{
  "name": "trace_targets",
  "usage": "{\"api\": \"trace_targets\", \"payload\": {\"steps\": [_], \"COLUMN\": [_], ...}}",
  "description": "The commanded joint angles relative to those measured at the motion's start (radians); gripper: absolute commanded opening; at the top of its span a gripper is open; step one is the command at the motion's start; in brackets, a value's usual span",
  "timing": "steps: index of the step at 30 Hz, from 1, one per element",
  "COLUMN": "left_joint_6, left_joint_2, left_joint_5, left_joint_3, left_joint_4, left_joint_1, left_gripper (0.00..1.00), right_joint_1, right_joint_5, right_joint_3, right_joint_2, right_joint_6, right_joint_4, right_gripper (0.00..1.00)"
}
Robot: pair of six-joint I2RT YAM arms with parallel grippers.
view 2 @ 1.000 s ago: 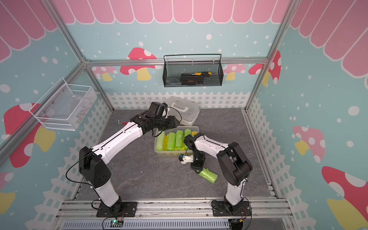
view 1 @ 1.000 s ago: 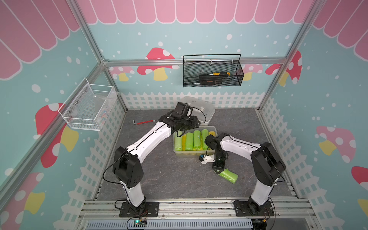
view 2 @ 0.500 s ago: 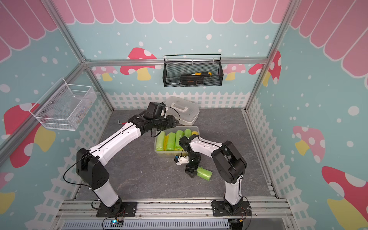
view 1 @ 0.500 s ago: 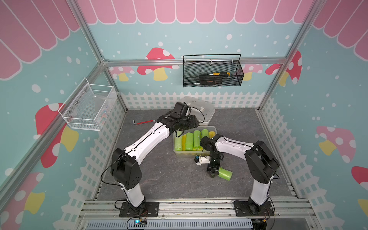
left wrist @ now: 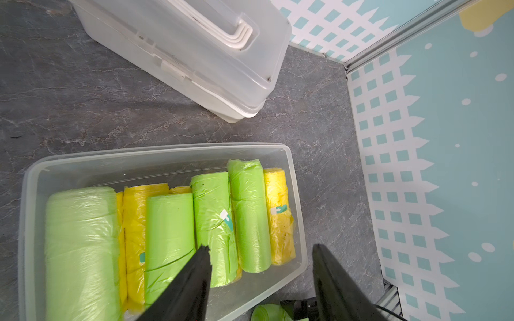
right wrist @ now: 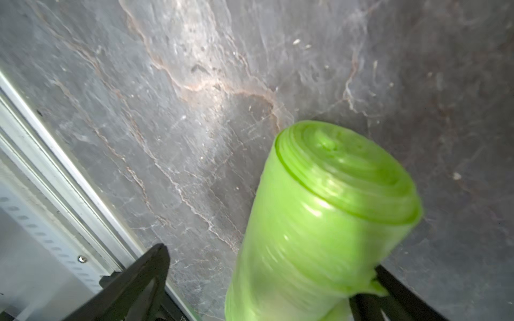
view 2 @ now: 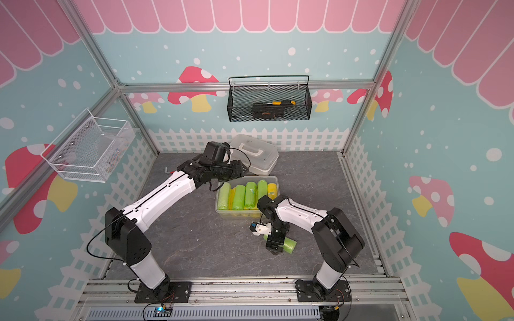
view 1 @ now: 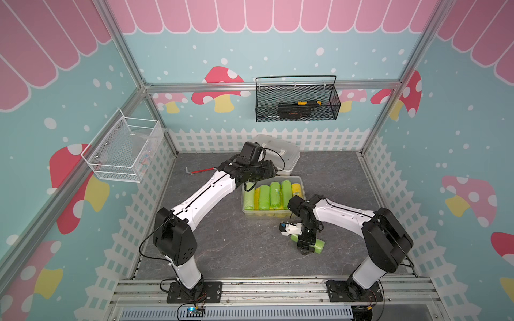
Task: Put the roll of trash bags into the storage box
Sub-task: Pick up the roll of trash bags from the center of the board.
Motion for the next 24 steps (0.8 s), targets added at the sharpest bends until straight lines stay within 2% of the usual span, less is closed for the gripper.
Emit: {"api": "trace_targets", "payload": {"steps": [1, 8, 15, 19, 24], "left_joint_6": [0.002, 0.0, 0.006, 0.0, 0.009], "left_joint_2": [-0.04, -0.044, -0.044, -0.058, -0.121], "left_joint_5": [-0.019, -0.02, -0.022, -0.006, -0.02], "left_joint_3": [-0.02, -0.031, -0.033, -0.059, -0.121], "left_joint_4": [0.006, 0.005, 0.005, 0.005, 0.005], "left_joint_1": [0.006, 0.007, 0.012, 0.054, 0.123], "left_gripper": [0.6, 0.6, 0.6, 0.6, 0.61], "right_joint_1": [0.001, 0.001, 0.001, 0.001, 0.001], "right_joint_5": [0.021, 0.117, 0.155, 0.122, 0.046], "right_joint_3": [-0.014, -0.04, -0.045, -0.002, 0.129], "right_joint_2": [0.03, 0.065, 0.011, -0.068, -0.138], "right_joint_6": [0.034, 0.078, 0.11, 0.129, 0.157], "right_joint_4": [0.028, 0.073, 0.085, 0.052, -0.018], "right_gripper": [0.89, 0.74, 0.48, 0.46, 0.47]}}
